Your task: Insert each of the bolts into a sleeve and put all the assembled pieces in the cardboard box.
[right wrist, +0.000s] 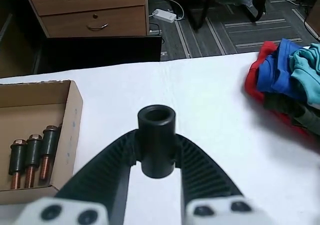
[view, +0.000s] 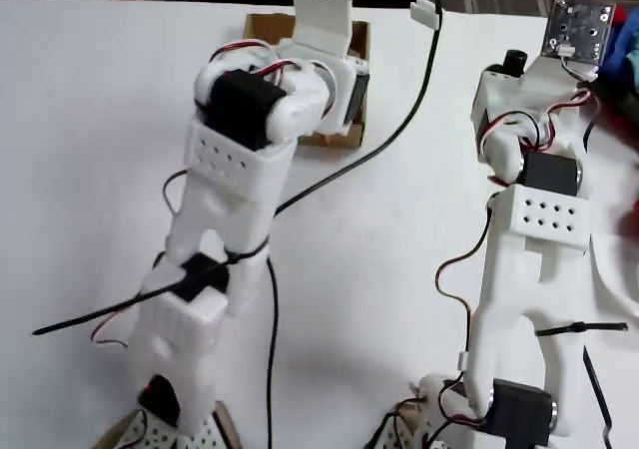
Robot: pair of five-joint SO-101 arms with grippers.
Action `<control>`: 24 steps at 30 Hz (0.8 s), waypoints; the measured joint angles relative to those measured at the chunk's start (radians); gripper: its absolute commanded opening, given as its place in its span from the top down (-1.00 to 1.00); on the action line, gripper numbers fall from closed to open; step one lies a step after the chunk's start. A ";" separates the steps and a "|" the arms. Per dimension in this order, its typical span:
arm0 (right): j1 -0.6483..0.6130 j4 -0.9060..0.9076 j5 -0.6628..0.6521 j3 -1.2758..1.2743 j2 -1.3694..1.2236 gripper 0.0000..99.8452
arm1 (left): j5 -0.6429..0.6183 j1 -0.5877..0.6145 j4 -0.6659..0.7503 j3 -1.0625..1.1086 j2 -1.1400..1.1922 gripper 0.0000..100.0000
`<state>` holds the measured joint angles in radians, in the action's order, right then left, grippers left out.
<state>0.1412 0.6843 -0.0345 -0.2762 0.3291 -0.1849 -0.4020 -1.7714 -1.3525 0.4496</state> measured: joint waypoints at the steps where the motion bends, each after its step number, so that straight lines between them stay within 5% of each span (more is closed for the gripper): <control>1: 0.000 0.000 0.000 0.000 0.000 0.96 | -0.017 0.000 0.000 0.046 -0.035 0.95; 11: -0.098 0.000 0.000 0.000 0.000 0.96 | -0.051 0.052 0.087 0.661 -0.555 0.95; 19: -0.311 -0.015 0.000 -0.035 0.006 0.96 | -0.051 0.167 0.535 1.309 -0.944 0.95; 24: -0.379 -0.196 0.000 -0.184 0.012 0.96 | -0.051 0.172 0.891 1.731 -1.217 0.95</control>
<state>-0.2378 0.4879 -0.0345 -0.4603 0.3414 -0.2355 -0.2302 -0.8800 0.3782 -0.7672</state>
